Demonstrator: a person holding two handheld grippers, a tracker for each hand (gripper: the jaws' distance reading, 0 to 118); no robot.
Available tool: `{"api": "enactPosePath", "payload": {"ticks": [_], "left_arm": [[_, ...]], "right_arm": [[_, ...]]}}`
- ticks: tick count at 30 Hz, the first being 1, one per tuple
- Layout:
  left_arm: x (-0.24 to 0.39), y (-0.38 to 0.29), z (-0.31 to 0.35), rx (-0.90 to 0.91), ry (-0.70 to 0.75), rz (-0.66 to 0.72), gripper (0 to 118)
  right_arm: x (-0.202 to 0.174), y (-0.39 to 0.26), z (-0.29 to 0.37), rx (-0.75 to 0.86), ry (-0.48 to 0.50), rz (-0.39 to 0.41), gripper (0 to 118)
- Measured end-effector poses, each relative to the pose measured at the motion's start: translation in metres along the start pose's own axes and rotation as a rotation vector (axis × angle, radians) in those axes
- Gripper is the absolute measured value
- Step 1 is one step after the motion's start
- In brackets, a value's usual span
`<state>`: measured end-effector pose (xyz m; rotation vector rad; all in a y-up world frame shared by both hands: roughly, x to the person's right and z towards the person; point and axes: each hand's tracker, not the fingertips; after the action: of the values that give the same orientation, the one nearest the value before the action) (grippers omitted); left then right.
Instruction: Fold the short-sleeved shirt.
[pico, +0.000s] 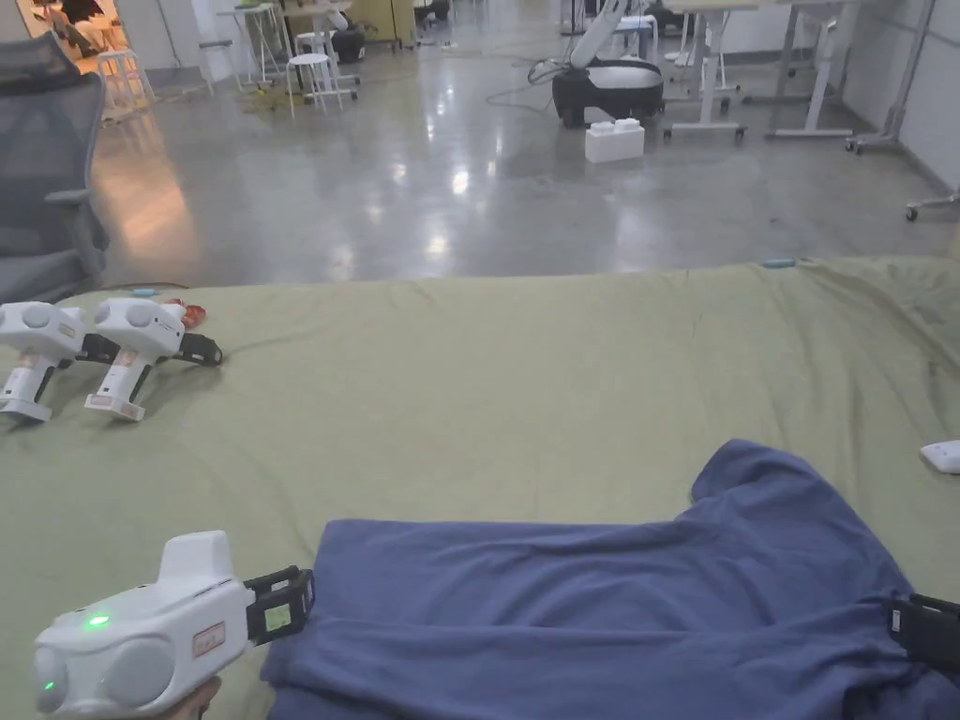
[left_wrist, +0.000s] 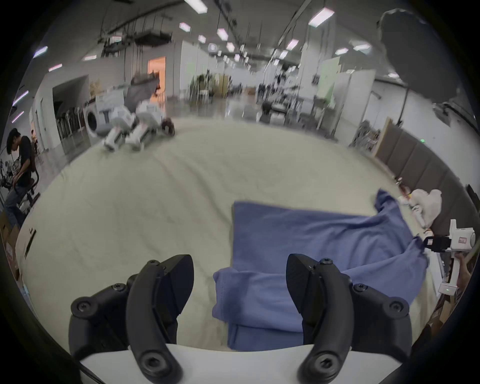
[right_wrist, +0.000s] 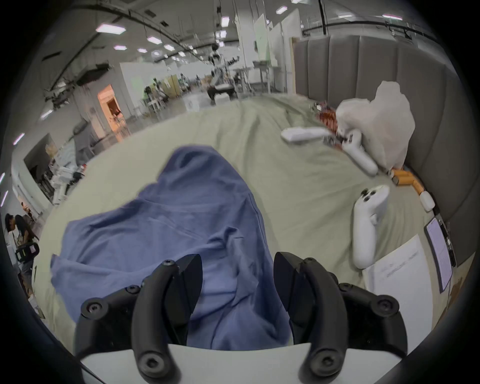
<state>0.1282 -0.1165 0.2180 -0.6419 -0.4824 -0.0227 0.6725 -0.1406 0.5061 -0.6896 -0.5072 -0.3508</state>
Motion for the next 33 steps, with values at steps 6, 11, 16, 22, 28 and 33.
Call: {"api": "enactPosePath", "payload": {"ticks": [6,11,16,22,28,33], "left_arm": [[0.033,-0.001,0.152,0.322,-0.055,-0.104,78],[0.065,-0.024,0.243,0.486,-0.012,-0.204,73],[0.078,-0.051,0.295,0.544,-0.024,-0.189,27],[0.09,-0.073,0.33,0.558,-0.003,-0.246,0],[0.102,-0.085,0.349,0.567,0.0,-0.234,0],[0.098,-0.079,0.342,0.541,-0.018,-0.206,0]], "right_arm": [[-0.024,-0.016,0.129,0.262,0.109,0.054,60],[-0.044,-0.048,0.212,0.441,0.164,0.109,60],[-0.075,-0.08,0.264,0.531,0.163,0.156,34],[-0.093,-0.109,0.291,0.555,0.152,0.203,3],[-0.098,-0.124,0.297,0.55,0.134,0.202,0],[-0.098,-0.122,0.294,0.557,0.143,0.213,0]]}}
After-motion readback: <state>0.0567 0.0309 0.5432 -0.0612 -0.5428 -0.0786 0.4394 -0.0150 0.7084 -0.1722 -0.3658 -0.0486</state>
